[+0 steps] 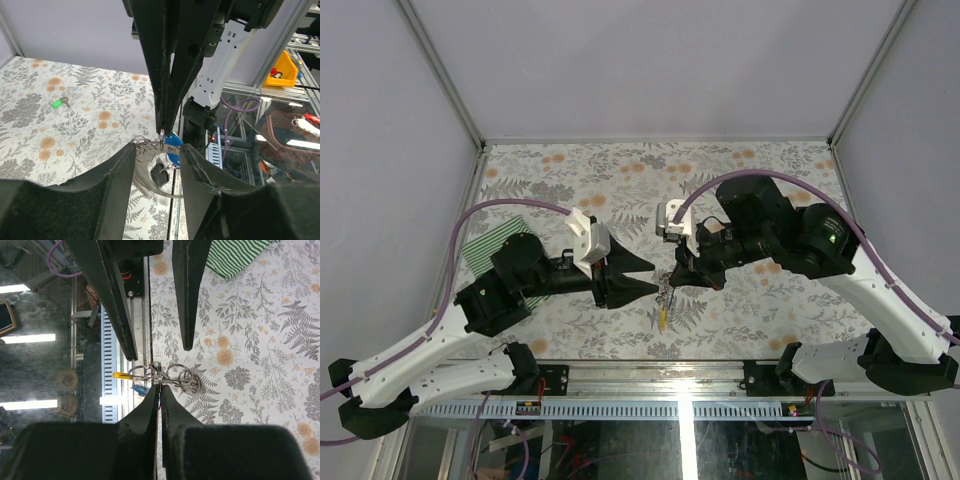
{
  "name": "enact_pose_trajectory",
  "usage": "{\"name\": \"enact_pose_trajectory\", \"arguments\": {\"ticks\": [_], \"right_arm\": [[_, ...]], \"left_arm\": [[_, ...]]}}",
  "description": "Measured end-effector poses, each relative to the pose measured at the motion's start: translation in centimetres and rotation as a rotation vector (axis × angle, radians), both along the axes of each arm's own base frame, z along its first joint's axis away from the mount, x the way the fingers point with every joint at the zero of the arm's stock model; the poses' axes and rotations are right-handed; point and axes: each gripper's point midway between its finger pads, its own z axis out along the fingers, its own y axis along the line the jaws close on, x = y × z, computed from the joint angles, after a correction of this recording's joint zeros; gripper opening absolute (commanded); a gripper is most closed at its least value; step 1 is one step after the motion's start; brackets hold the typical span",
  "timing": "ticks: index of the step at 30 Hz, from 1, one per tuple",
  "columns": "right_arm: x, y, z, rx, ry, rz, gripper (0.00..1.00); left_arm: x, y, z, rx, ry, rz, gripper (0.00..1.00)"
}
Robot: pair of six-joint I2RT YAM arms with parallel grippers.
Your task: Put the keys on the keyring
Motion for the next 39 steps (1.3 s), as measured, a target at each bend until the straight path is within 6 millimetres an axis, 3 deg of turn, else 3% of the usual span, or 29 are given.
{"name": "enact_pose_trajectory", "arguments": {"ticks": [7,16,31,39], "right_arm": [[-0.5,0.2,-0.7,-0.030,0.007,0.032,0.00],[-0.9,0.2,-0.9,-0.038,0.004,0.054,0.00],[-0.9,0.1,-0.9,-0.040,-0.002,0.059,0.00],[-0.8,0.1,-0.9,-0.041,-0.006,0.057,0.00]], "left_arm": [[-0.4,-1.0,-1.2,0.036,0.022,-0.055,0.40],[-0.3,-1.7,-2.2,0.064,0.038,-0.080,0.30],[-0.6,-1.9,-2.0,0.065,0.037,-0.101,0.15],[-0.7,-1.9,-1.9,0.064,0.034,-0.109,0.00]]}}
